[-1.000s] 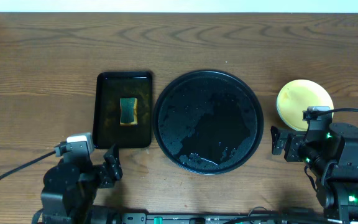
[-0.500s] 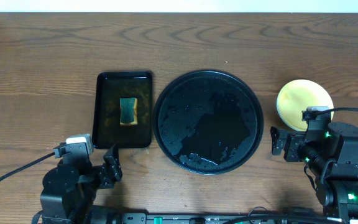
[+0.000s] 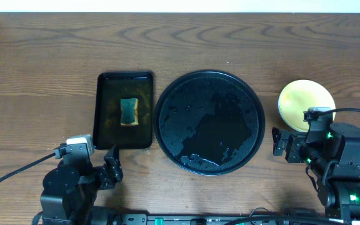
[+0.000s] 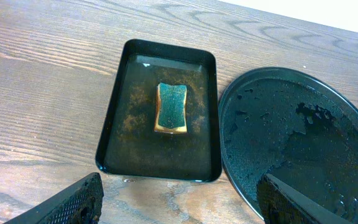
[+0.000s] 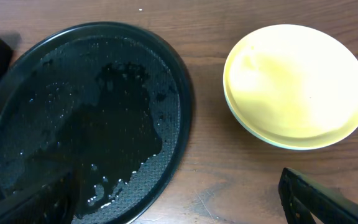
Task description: Clean dirty plates on tray and stack at the side
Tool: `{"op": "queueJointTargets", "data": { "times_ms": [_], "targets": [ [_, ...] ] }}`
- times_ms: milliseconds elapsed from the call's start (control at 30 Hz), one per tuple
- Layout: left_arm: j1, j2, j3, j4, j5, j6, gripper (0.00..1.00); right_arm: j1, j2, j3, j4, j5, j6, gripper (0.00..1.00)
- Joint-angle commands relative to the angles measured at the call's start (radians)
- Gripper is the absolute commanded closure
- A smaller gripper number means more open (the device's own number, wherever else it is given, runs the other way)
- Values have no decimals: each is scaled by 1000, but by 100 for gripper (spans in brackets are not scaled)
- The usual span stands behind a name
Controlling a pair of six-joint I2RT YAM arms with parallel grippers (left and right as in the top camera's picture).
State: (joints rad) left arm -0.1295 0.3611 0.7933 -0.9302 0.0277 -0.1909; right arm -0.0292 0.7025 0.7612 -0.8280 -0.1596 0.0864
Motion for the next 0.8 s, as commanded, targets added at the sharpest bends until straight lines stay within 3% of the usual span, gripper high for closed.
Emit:
{"op": "queueJointTargets", "data": {
  "times_ms": [0, 167, 533, 767],
  "targets": [
    [-5, -4, -6, 3, 10, -10, 21, 11, -30, -19, 1, 7, -14, 1],
    [-5, -4, -6, 3, 10, -10, 21, 20, -130, -73, 48, 51, -24, 1],
    [-5, -4, -6, 3, 10, -10, 20, 59, -577, -557, 768, 27, -24, 1],
    [-5, -4, -6, 3, 10, -10, 21, 60, -698, -712, 903, 29, -89, 1]
  ]
}}
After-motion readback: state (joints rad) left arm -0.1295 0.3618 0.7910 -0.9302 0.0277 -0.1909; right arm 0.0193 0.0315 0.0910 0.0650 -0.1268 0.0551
